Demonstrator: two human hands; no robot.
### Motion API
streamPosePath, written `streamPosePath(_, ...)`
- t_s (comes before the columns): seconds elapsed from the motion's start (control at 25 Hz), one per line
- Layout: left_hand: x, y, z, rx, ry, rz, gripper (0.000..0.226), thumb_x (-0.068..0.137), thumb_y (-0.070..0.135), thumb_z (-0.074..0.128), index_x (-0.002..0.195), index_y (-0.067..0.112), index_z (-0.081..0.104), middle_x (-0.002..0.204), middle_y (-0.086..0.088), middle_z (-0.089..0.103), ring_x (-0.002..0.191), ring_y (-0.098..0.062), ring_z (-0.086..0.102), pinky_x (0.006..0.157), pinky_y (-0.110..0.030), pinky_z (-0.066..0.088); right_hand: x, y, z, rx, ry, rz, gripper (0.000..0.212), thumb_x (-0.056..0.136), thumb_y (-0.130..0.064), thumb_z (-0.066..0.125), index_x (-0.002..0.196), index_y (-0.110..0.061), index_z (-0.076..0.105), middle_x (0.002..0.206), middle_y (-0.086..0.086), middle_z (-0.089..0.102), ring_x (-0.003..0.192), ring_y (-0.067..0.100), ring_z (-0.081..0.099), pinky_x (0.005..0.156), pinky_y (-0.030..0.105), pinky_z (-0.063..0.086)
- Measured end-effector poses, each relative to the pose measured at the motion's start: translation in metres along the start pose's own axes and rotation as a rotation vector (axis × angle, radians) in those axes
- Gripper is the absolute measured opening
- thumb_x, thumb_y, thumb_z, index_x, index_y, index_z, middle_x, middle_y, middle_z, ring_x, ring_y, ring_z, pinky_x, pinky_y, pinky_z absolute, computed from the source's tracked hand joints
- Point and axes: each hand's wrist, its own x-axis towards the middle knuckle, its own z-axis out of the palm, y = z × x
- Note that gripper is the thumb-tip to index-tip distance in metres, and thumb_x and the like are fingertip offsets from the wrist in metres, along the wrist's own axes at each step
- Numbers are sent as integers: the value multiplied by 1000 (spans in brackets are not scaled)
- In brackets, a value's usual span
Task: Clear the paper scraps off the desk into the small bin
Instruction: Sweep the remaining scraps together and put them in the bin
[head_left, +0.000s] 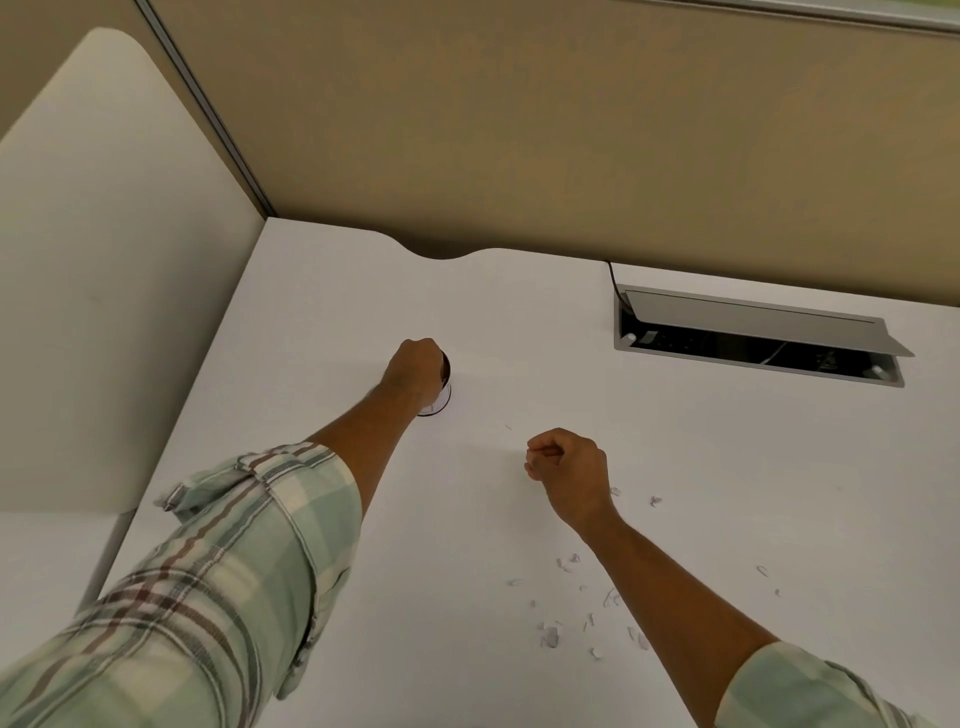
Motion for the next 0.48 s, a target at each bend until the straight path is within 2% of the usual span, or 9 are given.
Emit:
streamPosePath(0.16,-4,3,-7,16,-8,34,23,96,8,55,115,-1,65,125,-18,67,119,-35,62,90,-34,52,-6,11,-1,9,-35,-5,36,85,3,58,79,-30,71,71,-8,74,68,15,74,71,30,63)
streamPosePath(0.32,-13,4,-23,-58,50,64,23,89,3,60,108,2,73,111,-16,73,107,-31,68,89,-37,59,-10,20,2,-165,-58,-77,27,89,-3,57,86,-23,74,77,-10,73,75,10,70,70,26,59)
streamPosePath(0.4,-17,4,-26,-120,94,54,19,88,5,62,101,3,76,102,-16,75,97,-31,71,85,-40,61,-7,18,3,-303,-81,-126,26,94,-7,53,95,-20,75,92,-6,75,88,14,71,78,27,58)
streamPosePath(0.48,-19,3,-24,-213,135,40,16,90,2,60,91,2,76,90,-14,76,83,-28,74,77,-41,64,2,15,4,-464,-136,-182,31,100,-11,48,120,-18,70,122,0,71,115,18,65,99,28,51)
